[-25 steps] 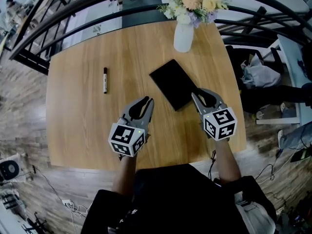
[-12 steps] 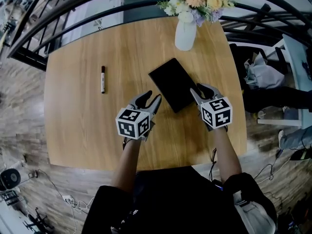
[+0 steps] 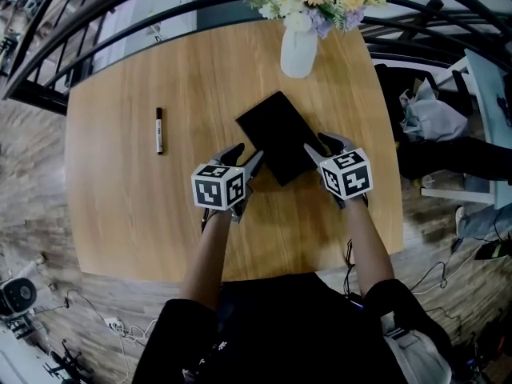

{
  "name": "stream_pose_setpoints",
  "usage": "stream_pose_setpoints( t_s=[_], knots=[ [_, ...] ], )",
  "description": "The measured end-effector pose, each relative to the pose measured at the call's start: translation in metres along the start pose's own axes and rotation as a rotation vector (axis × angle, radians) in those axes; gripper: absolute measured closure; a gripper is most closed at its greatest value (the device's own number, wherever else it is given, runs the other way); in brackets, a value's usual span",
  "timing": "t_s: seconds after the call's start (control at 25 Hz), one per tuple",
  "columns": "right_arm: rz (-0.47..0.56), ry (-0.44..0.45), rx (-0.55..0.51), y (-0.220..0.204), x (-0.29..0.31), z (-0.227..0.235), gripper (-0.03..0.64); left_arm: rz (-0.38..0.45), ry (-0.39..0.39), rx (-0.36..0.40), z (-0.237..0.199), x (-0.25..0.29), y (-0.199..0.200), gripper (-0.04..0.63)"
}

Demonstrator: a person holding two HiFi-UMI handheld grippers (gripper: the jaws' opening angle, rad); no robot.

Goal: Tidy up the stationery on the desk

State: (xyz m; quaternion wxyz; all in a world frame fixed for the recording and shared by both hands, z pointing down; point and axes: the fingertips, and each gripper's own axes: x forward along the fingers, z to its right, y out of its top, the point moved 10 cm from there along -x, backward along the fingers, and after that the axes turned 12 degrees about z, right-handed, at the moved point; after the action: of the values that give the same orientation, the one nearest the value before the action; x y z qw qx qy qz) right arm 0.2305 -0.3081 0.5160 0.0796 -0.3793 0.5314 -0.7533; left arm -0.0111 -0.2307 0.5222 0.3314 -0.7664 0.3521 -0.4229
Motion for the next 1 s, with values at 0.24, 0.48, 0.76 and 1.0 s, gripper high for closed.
stream_pose_setpoints(
  t_s=[0.24,0.48,0.76,1.0],
  knots=[
    [-0.041,0.001,0.009,-0.007,0.006,0.006,0.419,-0.038,-0.002,-0.023,-0.001,0.011,-0.007,0.379],
    [-0.063,0.033,0.058,-0.007,0.01,0.011,0.407,-0.065,-0.005,-0.037,0.0,0.018,-0.006,0.379],
    [-0.095,0.071,0.112,-0.006,0.013,0.012,0.449,-0.115,0.003,-0.018,0.002,0.027,-0.005,0.371],
    [-0.095,0.074,0.143,-0.008,0.013,0.009,0.46,-0.131,0.006,-0.002,0.003,0.03,-0.003,0.354]
  ],
)
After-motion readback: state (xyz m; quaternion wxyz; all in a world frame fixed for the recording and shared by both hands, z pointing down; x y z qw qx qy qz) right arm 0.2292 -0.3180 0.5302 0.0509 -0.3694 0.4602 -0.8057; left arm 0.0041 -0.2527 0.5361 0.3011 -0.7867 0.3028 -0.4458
